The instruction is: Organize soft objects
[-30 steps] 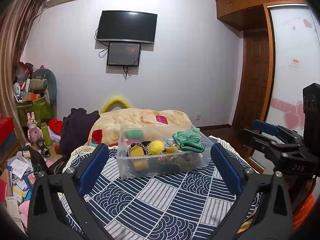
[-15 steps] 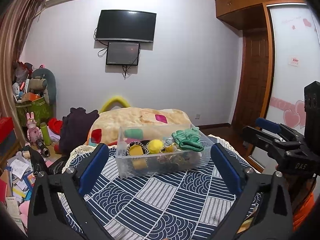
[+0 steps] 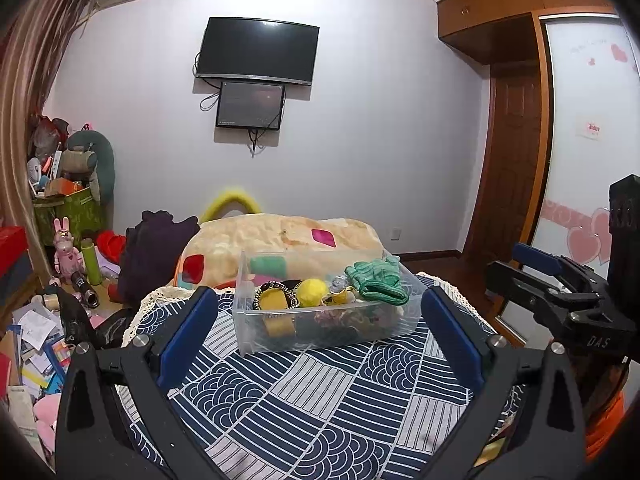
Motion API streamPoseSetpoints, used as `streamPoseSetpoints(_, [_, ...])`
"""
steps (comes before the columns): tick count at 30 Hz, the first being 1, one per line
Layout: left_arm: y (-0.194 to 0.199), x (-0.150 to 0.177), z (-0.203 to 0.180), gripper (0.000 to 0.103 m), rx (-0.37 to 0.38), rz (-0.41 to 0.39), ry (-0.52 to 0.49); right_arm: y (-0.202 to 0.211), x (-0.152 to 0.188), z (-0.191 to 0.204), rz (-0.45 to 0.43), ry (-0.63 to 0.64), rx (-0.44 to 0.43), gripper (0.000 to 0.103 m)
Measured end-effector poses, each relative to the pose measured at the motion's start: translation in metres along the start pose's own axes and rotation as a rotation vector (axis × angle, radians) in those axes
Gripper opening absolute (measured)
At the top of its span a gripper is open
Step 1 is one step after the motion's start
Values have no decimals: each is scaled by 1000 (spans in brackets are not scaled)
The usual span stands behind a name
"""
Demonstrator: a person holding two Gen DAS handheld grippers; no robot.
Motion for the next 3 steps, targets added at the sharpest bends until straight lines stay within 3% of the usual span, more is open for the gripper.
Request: streamPoseSetpoints(3, [0, 0, 0, 103, -2, -1, -3, 0, 0, 0, 2, 2, -1, 103])
Point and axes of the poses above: each gripper's, at about its wrist camera, not at the fingertips, and y roughly against the way its jaws point, z to its left, x to its underside, the point moved 7 cm from there along -y, roughly the way its jaws point, and after that the axes turned 6 degrees about -z, right-handed, at the moved point
